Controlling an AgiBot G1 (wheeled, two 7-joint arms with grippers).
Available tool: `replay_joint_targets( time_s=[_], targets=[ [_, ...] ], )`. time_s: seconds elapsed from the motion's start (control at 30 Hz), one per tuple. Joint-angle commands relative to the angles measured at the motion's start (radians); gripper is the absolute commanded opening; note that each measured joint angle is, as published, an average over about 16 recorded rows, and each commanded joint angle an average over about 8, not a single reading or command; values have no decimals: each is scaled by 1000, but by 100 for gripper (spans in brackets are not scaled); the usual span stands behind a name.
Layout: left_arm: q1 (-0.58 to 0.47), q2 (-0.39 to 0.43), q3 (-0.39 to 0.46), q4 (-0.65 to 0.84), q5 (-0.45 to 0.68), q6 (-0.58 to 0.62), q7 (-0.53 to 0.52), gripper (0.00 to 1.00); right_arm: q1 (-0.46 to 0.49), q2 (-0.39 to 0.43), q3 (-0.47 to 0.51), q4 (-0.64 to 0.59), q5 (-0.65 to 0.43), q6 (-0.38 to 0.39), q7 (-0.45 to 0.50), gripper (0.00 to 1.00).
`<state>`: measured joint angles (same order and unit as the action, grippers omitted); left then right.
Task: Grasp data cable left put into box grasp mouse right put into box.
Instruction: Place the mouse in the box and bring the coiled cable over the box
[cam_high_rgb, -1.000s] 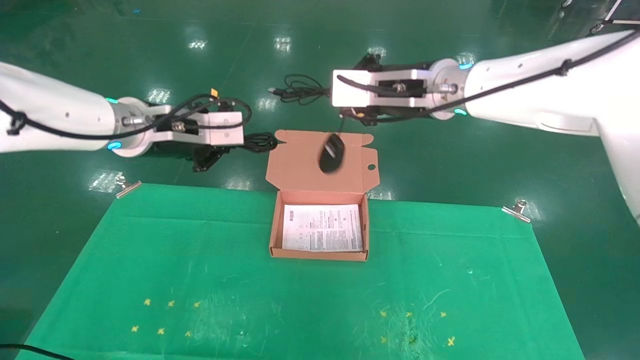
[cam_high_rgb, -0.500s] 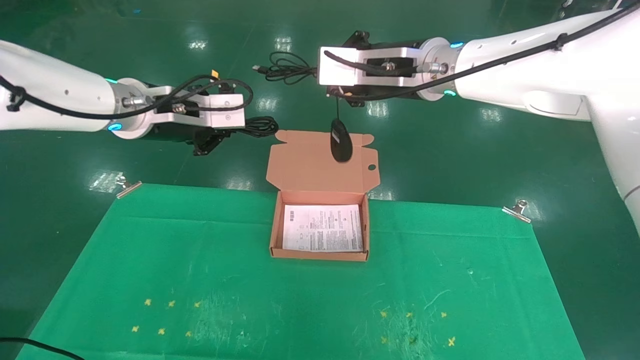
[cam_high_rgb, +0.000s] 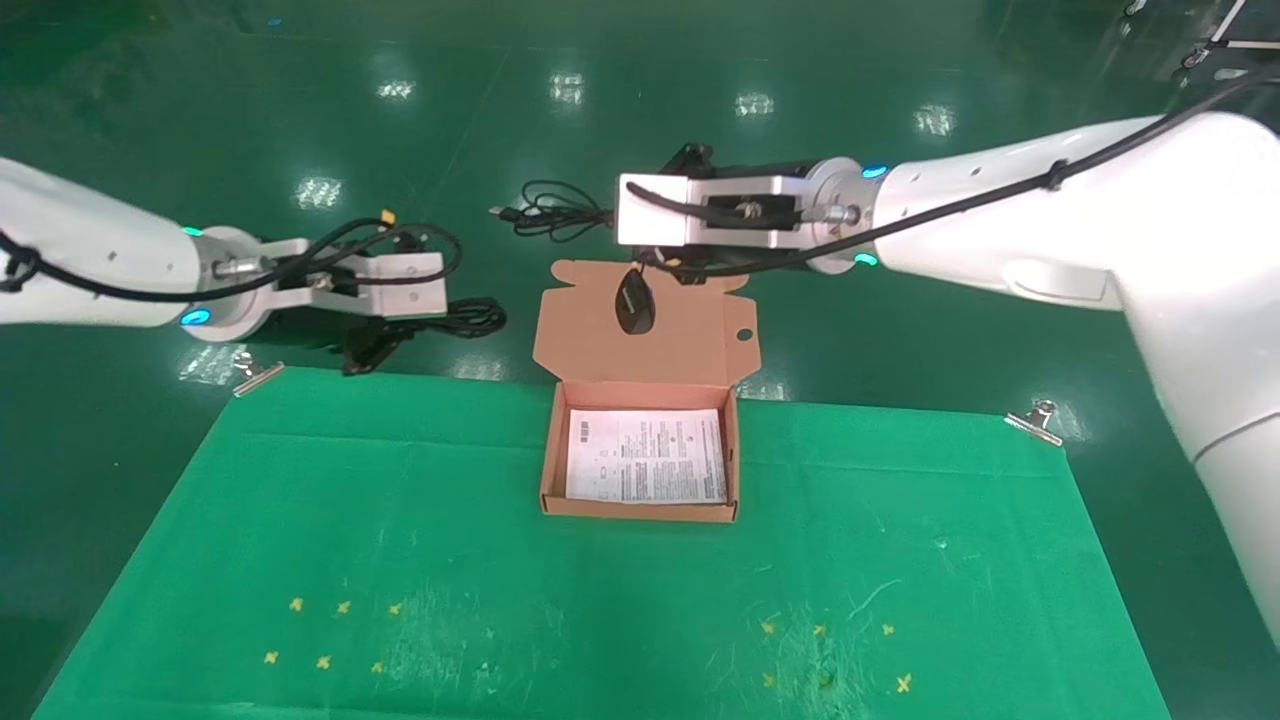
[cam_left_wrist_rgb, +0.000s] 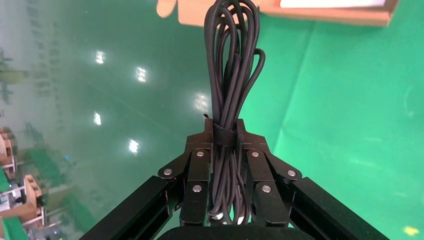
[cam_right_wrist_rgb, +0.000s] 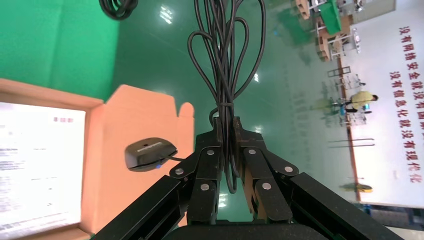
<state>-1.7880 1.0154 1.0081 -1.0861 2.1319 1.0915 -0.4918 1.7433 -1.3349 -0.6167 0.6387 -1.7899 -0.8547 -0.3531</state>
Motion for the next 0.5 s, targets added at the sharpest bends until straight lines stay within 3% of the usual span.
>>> replay_joint_targets(
  time_s=[0.03, 0.5],
  targets=[
    [7, -11, 3, -11, 11, 12, -23, 0, -11, -4, -6, 3, -2, 4, 8, 0],
    [22, -47, 14, -107, 60, 67, -119, 0, -91, -19, -111, 12, 19, 39, 85, 0]
  ],
)
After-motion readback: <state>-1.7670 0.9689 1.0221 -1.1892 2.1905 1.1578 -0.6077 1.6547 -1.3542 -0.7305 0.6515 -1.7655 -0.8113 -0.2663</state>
